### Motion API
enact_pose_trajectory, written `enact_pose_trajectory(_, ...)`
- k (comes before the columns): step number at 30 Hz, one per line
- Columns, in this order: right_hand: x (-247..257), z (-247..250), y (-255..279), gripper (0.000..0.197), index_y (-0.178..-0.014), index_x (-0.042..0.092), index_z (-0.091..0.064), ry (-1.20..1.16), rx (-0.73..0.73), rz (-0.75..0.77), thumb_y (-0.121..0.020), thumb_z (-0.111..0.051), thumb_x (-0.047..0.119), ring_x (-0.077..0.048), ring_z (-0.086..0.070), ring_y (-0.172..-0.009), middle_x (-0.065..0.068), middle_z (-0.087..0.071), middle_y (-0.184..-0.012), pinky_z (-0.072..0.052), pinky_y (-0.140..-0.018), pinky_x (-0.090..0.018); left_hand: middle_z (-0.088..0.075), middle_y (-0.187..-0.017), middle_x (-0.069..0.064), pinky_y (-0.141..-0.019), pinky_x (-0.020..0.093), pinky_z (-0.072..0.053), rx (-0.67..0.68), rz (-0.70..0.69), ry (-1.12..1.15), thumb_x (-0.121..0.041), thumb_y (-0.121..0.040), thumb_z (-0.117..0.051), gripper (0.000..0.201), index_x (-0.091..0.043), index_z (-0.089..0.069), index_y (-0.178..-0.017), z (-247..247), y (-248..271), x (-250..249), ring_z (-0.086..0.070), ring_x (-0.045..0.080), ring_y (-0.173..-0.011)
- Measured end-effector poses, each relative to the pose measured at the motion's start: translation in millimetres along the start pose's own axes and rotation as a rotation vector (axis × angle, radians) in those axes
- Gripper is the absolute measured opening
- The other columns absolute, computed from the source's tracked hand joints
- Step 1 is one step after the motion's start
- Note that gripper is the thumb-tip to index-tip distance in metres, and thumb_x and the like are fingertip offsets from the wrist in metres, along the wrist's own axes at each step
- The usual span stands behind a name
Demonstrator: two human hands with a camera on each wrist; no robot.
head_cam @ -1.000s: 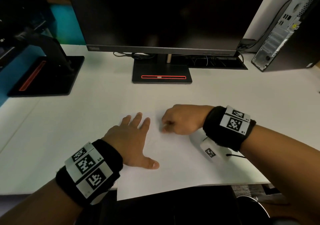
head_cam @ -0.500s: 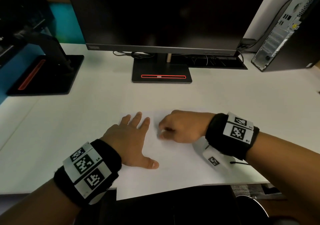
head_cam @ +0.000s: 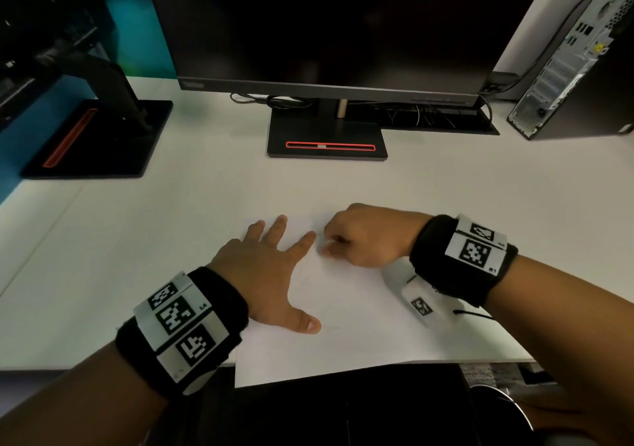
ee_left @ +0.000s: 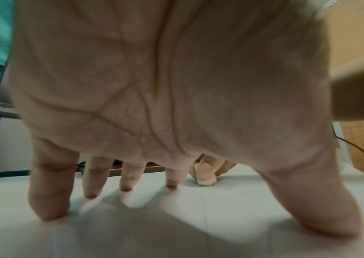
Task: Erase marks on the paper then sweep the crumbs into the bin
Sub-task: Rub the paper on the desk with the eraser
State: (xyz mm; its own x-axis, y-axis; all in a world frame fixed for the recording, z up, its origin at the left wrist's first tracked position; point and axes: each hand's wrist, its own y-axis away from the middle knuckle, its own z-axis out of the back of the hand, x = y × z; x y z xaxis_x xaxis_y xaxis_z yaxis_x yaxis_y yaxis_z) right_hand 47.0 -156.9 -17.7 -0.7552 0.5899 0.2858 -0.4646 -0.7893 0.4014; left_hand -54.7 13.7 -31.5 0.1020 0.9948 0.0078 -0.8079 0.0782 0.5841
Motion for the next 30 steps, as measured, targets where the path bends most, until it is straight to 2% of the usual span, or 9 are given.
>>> enact_pose_trajectory(4, 19.4, -12.0, 0.0, 0.032, -0.096, 0.013, -0.067, -0.012, 0.02, 0.123, -0.104, -0.043, 0.033, -0.016, -0.06, -0.077, 0.001, -0.065, -0.08, -0.051, -0.078, -0.034, 0.029, -0.164, 0.003, -0.121, 0.049, -0.021, -0.005, -0.005, 0.01, -0.091, -0.064, -0.058, 0.129, -0.045, 0.023, -0.153, -1.0, -0.2, 0.7, 0.016, 0.032, -0.153)
enact_pose_trajectory(7, 21.7, -15.0, 4.7, 0.033, -0.088, 0.016, -0.065, -0.02, 0.108, 0.127, -0.103, -0.045, 0.038, -0.011, -0.056, -0.071, 0.006, -0.06, -0.073, -0.047, -0.073, -0.03, 0.029, -0.164, 0.002, -0.121, 0.05, -0.022, -0.009, -0.002, 0.002, -0.092, -0.064, -0.058, 0.129, -0.046, 0.024, -0.153, -1.2, -0.6, 1.2, 0.016, 0.032, -0.153)
enact_pose_trajectory(11, 11.5, -3.1, -1.7, 0.033, -0.08, 0.015, -0.058, 0.001, 0.034, 0.054, -0.103, -0.045, 0.035, -0.013, -0.054, -0.067, 0.005, -0.057, -0.068, -0.043, -0.069, -0.031, 0.029, -0.164, 0.003, -0.121, 0.05, -0.022, -0.006, 0.001, -0.006, -0.093, -0.063, -0.056, 0.131, -0.043, 0.025, -0.153, -0.9, -0.6, 0.7, 0.016, 0.032, -0.153)
enact_pose_trajectory(13, 21.8, -11.1, -2.5, 0.026, -0.084, 0.018, -0.056, -0.01, 0.002, 0.112, -0.104, -0.045, 0.032, -0.009, -0.053, -0.067, 0.007, -0.057, -0.069, -0.043, -0.069, -0.03, 0.029, -0.164, 0.002, -0.121, 0.049, -0.022, -0.008, 0.001, -0.006, -0.093, -0.063, -0.056, 0.132, -0.04, 0.024, -0.154, -1.1, -0.7, 1.1, 0.015, 0.031, -0.153)
enact_pose_trajectory(15, 31.7, -23.2, 0.3, 0.031, -0.089, 0.012, -0.063, -0.03, 0.035, 0.171, -0.103, -0.046, 0.034, -0.01, -0.056, -0.069, 0.002, -0.063, -0.074, -0.047, -0.071, -0.03, 0.029, -0.164, 0.002, -0.121, 0.048, -0.021, -0.005, 0.003, -0.011, -0.093, -0.064, -0.056, 0.134, -0.036, 0.025, -0.155, -1.3, -0.7, 1.2, 0.016, 0.03, -0.154)
enact_pose_trajectory(19, 22.9, -13.7, -3.2, 0.041, -0.087, 0.008, -0.066, -0.018, 0.042, 0.09, -0.104, -0.044, 0.039, -0.017, -0.058, -0.072, -0.003, -0.064, -0.074, -0.049, -0.072, -0.033, 0.032, -0.163, 0.001, -0.122, 0.047, -0.018, 0.008, 0.015, -0.017, -0.093, -0.065, -0.054, 0.136, -0.03, 0.026, -0.156, -1.0, 0.3, 0.2, 0.018, 0.029, -0.153)
enact_pose_trajectory(23, 33.0, -20.0, -5.4, 0.039, -0.086, 0.007, -0.067, -0.033, -0.001, 0.144, -0.104, -0.044, 0.033, -0.013, -0.055, -0.064, -0.002, -0.062, -0.068, -0.042, -0.062, -0.024, 0.033, -0.163, 0.001, -0.123, 0.047, -0.018, 0.024, 0.013, -0.007, -0.093, -0.065, -0.055, 0.137, -0.029, 0.026, -0.155, -0.9, 0.3, 0.0, 0.019, 0.029, -0.153)
enact_pose_trajectory(26, 35.9, -24.8, 0.8, 0.038, -0.087, 0.01, -0.068, -0.056, 0.084, 0.155, -0.104, -0.046, 0.036, -0.012, -0.055, -0.068, 0.0, -0.063, -0.072, -0.044, -0.067, -0.027, 0.033, -0.162, 0.002, -0.123, 0.047, -0.018, 0.029, 0.014, -0.024, -0.093, -0.065, -0.054, 0.137, -0.028, 0.026, -0.155, 0.3, 0.0, 0.3, 0.018, 0.03, -0.153)
enact_pose_trajectory(30, 18.5, -9.3, -6.7, 0.042, -0.082, 0.01, -0.064, -0.021, 0.002, 0.047, -0.104, -0.044, 0.039, -0.017, -0.056, -0.069, -0.001, -0.061, -0.071, -0.045, -0.07, -0.032, 0.034, -0.162, 0.001, -0.122, 0.047, -0.018, 0.03, 0.023, -0.024, -0.094, -0.064, -0.053, 0.138, -0.028, 0.027, -0.155, 0.8, 0.3, -0.6, 0.019, 0.03, -0.153)
